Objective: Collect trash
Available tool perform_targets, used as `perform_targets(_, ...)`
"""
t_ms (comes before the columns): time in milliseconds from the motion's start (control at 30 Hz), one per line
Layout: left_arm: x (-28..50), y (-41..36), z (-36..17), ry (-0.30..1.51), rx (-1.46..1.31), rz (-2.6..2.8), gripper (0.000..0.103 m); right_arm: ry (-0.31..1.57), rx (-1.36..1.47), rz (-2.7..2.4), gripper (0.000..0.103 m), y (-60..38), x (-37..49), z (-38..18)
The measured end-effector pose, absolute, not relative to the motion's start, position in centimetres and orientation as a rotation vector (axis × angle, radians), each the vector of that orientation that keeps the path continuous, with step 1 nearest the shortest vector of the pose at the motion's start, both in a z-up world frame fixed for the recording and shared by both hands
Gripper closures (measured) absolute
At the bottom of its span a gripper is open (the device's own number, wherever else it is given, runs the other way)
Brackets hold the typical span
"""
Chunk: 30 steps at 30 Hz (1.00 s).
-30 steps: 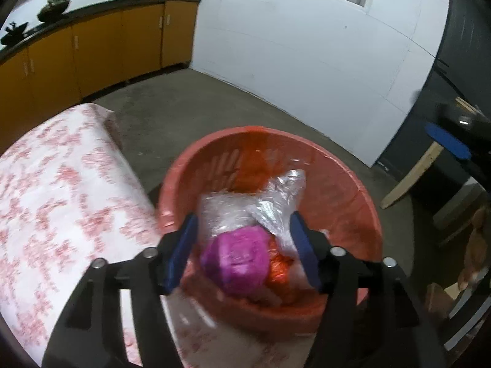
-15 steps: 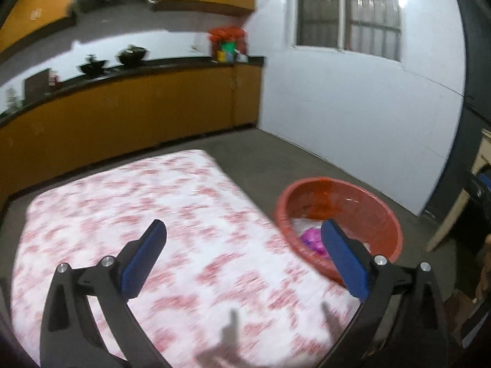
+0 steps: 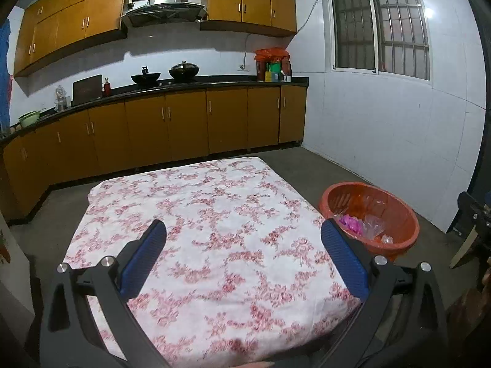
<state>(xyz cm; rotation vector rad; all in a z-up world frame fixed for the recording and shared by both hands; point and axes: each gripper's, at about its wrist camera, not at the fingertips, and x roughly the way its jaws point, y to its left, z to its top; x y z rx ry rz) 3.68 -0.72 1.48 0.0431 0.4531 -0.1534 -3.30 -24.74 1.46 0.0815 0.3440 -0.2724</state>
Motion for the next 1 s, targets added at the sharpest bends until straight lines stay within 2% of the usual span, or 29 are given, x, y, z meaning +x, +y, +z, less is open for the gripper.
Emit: perform_targets(1000, -2.0, 0.6, 0.2, 0.454, 0.055, -0.096, 0.004, 0.356, -0.035, -0.237, 0.002, -19.6, -6.9, 0.0)
